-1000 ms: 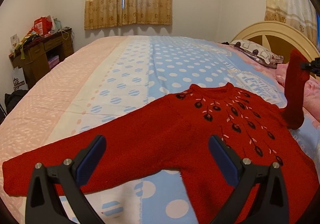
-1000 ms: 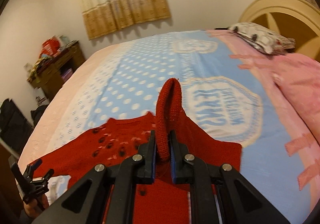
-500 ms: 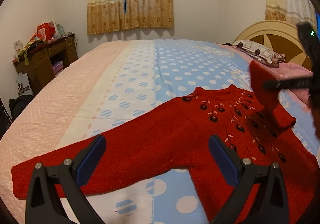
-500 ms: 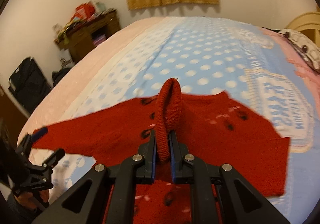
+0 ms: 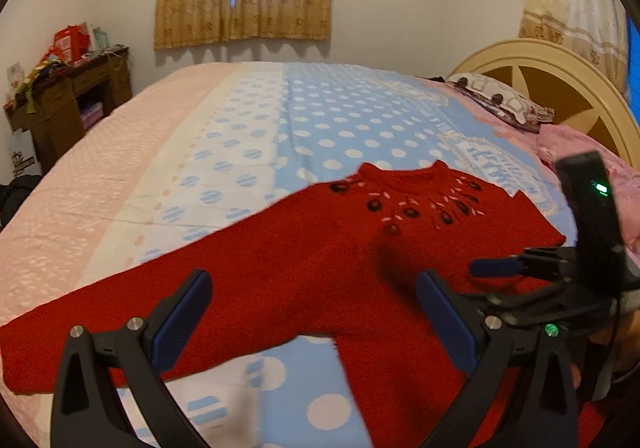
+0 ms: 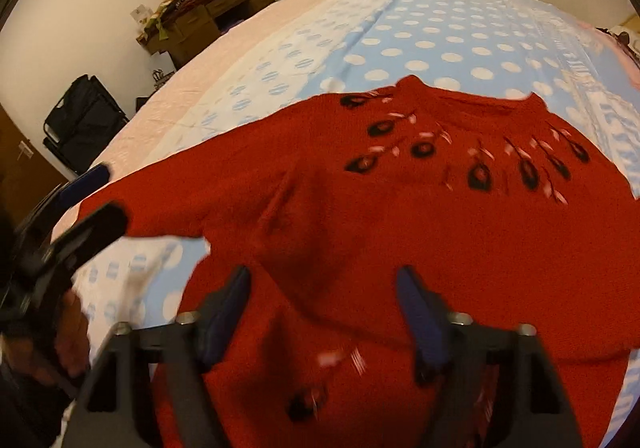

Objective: Fold small clothes

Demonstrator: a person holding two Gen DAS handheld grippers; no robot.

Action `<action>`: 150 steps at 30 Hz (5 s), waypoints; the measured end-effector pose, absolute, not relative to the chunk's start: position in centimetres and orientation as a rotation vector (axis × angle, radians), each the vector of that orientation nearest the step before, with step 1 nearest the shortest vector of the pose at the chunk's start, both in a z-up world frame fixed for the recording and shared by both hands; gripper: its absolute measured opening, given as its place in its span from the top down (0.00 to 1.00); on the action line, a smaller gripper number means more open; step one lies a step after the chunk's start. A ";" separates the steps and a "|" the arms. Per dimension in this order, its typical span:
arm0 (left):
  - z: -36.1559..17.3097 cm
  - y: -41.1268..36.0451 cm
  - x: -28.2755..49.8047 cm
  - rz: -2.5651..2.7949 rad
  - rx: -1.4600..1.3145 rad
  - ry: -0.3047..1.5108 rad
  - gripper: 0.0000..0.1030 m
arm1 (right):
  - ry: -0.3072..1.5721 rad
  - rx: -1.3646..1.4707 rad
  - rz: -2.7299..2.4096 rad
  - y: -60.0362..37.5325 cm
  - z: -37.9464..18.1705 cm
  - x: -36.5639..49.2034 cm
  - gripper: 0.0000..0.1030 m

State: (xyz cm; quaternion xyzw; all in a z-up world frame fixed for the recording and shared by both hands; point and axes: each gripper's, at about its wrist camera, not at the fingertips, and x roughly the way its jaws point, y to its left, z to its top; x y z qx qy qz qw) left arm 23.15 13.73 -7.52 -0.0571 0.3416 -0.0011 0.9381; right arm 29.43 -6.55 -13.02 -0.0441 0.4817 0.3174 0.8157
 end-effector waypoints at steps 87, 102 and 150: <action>-11.7 26.0 16.6 0.302 -0.174 0.812 0.36 | 0.896 -0.474 0.546 -6.0 -14.5 27.4 0.23; -14.6 40.9 13.1 0.705 -0.404 0.841 0.53 | 0.855 -0.539 0.582 -5.8 -15.2 23.4 0.23; 8.1 17.1 26.4 -0.030 -0.425 0.541 0.91 | 0.776 -0.347 0.480 -17.8 -11.1 21.0 0.23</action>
